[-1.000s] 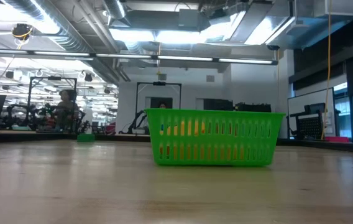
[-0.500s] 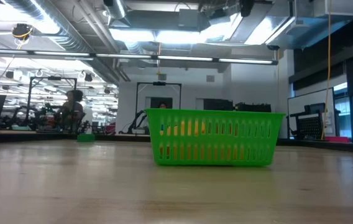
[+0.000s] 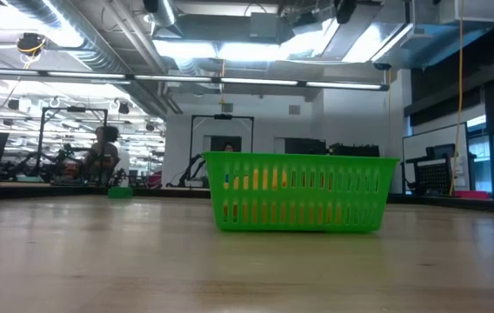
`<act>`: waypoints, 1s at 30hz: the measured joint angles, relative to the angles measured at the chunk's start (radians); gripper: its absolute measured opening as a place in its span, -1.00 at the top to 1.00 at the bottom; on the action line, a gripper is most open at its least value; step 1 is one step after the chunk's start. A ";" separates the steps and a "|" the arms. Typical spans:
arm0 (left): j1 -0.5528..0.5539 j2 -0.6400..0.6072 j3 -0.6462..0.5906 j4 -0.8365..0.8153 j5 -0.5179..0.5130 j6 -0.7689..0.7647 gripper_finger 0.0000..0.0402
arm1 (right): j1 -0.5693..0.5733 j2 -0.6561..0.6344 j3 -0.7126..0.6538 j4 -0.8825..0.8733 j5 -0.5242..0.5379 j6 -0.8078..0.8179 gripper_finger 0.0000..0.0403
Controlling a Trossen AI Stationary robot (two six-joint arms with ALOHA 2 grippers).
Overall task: Sort & place blocks by color
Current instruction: Put the blue game piece into the red basket
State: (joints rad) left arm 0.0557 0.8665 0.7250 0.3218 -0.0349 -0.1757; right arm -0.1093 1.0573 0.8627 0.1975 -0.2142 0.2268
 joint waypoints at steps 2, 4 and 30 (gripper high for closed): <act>0.000 0.000 0.000 0.000 0.000 0.001 1.00 | 0.000 0.000 0.000 -0.007 -0.003 -0.002 0.96; 0.000 0.000 0.000 0.000 0.000 0.002 1.00 | -0.001 -0.006 0.000 -0.020 -0.015 -0.004 0.96; 0.001 0.000 0.000 0.000 -0.008 0.002 0.91 | -0.013 -0.079 0.000 -0.069 -0.016 -0.025 0.99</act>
State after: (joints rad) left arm 0.0563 0.8669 0.7250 0.3222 -0.0425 -0.1734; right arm -0.1226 0.9779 0.8623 0.1287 -0.2302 0.2023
